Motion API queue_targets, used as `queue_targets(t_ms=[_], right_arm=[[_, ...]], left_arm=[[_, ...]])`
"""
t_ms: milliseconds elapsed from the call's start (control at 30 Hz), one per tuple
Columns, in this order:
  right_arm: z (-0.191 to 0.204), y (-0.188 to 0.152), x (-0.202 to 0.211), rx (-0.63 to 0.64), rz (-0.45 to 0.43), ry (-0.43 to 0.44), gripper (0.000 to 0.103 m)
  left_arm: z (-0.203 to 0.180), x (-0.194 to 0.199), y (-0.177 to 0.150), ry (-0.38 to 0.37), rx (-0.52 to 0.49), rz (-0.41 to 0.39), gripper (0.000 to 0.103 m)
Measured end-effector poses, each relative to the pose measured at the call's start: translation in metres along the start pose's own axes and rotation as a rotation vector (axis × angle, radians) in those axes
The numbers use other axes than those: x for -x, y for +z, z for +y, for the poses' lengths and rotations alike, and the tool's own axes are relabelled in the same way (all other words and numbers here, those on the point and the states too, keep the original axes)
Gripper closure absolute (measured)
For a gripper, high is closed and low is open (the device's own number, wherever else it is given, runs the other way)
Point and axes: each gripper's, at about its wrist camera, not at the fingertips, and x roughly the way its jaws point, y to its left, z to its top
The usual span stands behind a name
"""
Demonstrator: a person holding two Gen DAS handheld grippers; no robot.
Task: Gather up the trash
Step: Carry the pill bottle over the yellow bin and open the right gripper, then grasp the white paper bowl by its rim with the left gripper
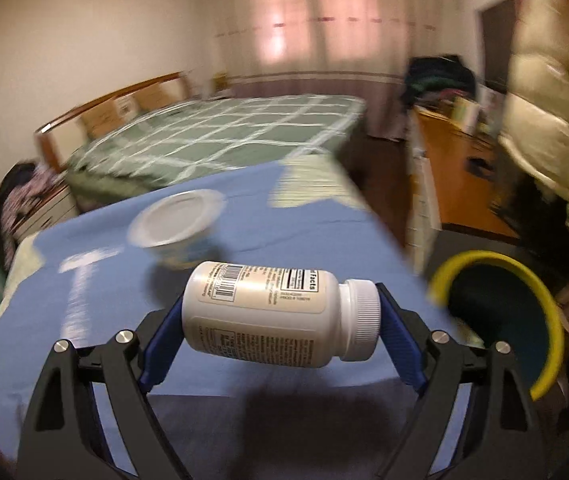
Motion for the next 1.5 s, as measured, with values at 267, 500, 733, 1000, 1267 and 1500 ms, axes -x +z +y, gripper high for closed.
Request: queue_targets(t_ms=[267,500,733,1000,1267,1500], right_arm=[[-0.131,-0.001,-0.006,-0.229,0.009,-0.196,0.02],[-0.176,-0.007,-0.017,-0.336,0.028,-0.268,0.02],[-0.178,-0.013,-0.022,-0.358,0.038,-0.247,0.015],[-0.18,-0.014,-0.023,-0.375,0.037,-0.222,0.014],[-0.183,-0.015,-0.024,-0.387,0.043,-0.193,0.014],[-0.182,-0.015,-0.026,-0.39,0.048,-0.166,0.014]], left_arm=[[-0.063,0.004,0.002,-0.142,-0.178,0.049,0.011],[-0.123,-0.004,0.017,-0.243,-0.284,0.101,0.011],[-0.184,-0.033,0.012,-0.315,-0.361,0.148,0.011],[-0.226,-0.083,0.01,-0.319,-0.372,0.23,0.011],[-0.267,-0.127,0.012,-0.263,-0.393,0.238,0.011],[-0.283,-0.163,0.019,-0.225,-0.339,0.264,0.011]])
